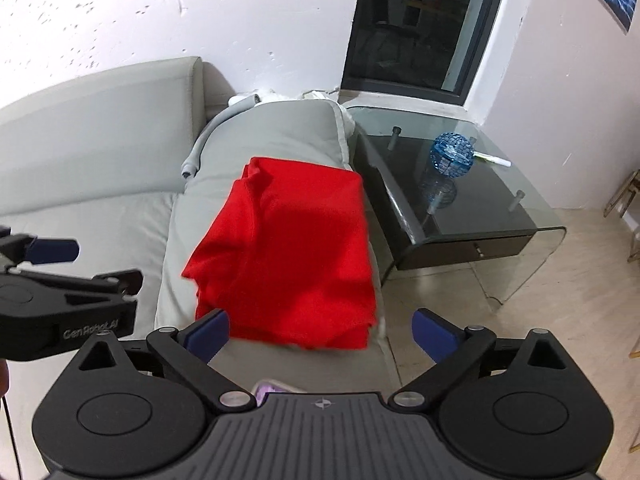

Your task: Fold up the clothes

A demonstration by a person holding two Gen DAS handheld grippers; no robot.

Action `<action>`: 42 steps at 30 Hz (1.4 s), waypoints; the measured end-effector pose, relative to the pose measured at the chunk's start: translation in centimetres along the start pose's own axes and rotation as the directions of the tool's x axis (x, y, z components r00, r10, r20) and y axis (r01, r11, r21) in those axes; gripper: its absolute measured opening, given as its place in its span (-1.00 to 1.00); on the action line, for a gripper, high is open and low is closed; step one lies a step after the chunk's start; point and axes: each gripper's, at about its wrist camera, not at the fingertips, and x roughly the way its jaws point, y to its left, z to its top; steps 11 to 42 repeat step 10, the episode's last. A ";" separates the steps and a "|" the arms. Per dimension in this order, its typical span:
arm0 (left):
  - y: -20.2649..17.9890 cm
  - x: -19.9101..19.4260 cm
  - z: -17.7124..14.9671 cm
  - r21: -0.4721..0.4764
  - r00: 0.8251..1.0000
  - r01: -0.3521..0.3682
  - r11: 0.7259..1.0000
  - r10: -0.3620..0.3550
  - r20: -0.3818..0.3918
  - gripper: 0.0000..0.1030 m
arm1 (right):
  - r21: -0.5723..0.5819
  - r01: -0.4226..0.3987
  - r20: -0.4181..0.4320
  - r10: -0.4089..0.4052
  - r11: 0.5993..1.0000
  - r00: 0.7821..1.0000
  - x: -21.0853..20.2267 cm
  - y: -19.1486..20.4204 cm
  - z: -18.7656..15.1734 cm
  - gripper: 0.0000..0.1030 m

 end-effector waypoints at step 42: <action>0.0 -4.3 -1.9 -0.055 0.999 0.035 0.998 -0.033 0.039 0.32 | 0.006 0.022 0.012 -0.022 1.000 1.000 -4.2 0.7 -1.6 0.91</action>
